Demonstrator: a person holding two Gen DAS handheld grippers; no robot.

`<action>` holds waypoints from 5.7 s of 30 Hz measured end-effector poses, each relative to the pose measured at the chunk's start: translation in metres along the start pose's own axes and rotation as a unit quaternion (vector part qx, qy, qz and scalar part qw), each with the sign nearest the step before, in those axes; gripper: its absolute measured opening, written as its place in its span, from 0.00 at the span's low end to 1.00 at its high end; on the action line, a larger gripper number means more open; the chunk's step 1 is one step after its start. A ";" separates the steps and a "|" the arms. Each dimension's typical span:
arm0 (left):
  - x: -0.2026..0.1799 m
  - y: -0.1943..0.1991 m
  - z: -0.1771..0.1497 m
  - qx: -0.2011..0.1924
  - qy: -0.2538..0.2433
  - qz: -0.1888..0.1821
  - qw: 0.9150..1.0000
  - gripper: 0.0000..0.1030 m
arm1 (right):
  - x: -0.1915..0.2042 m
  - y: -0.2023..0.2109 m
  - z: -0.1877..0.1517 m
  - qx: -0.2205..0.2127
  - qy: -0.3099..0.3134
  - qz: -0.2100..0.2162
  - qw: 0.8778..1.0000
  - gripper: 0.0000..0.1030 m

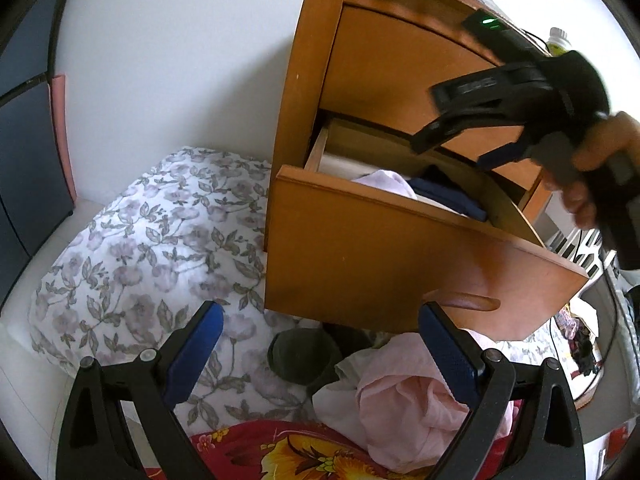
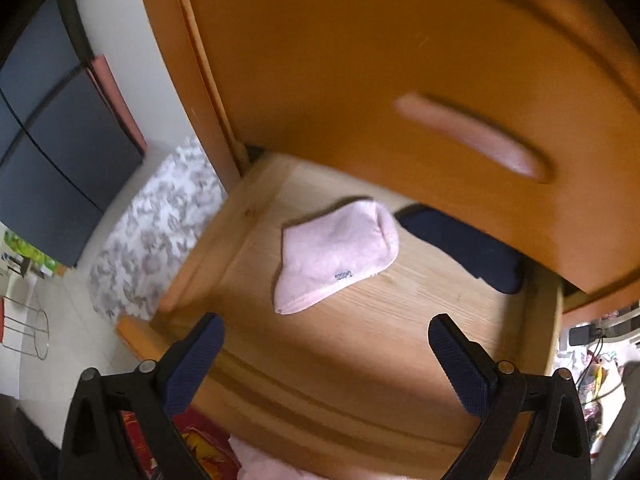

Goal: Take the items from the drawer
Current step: 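Reach the right gripper into the drawer and close it on the pink sock, then lift the pink sock up out of the drawer with the right gripper, then lower the pink sock onto the cloth pile on the bed, open right gripper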

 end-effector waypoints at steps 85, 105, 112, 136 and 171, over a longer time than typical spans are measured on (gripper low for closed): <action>-0.006 0.002 -0.011 0.021 -0.036 0.035 0.999 0.95 | -0.062 0.009 -0.047 0.032 -0.106 0.017 0.994 0.29; -0.026 0.041 -0.006 0.001 -0.072 0.055 0.996 0.95 | -0.057 0.143 -0.080 -0.149 -0.117 0.040 0.981 0.29; -0.038 0.066 0.003 -0.019 -0.079 0.053 0.995 0.95 | -0.051 0.194 -0.100 -0.208 -0.106 0.024 0.972 0.29; -0.056 0.115 0.011 -0.047 -0.086 0.043 0.994 0.95 | -0.024 0.216 -0.167 -0.225 -0.053 -0.013 0.973 0.29; -0.039 0.075 -0.016 0.001 -0.088 0.052 0.995 0.95 | -0.020 0.034 -0.231 -0.100 -0.126 -0.016 0.987 0.29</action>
Point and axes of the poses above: each gripper's, at about its wrist camera, not at the fingertips, and y roughly against the way its jaws point, x to its left, z to its top, the point moved 10 cm from there along -y, roughly the way its jaws point, and after that the axes turned 1 degree about y, right-handed, at the moved point
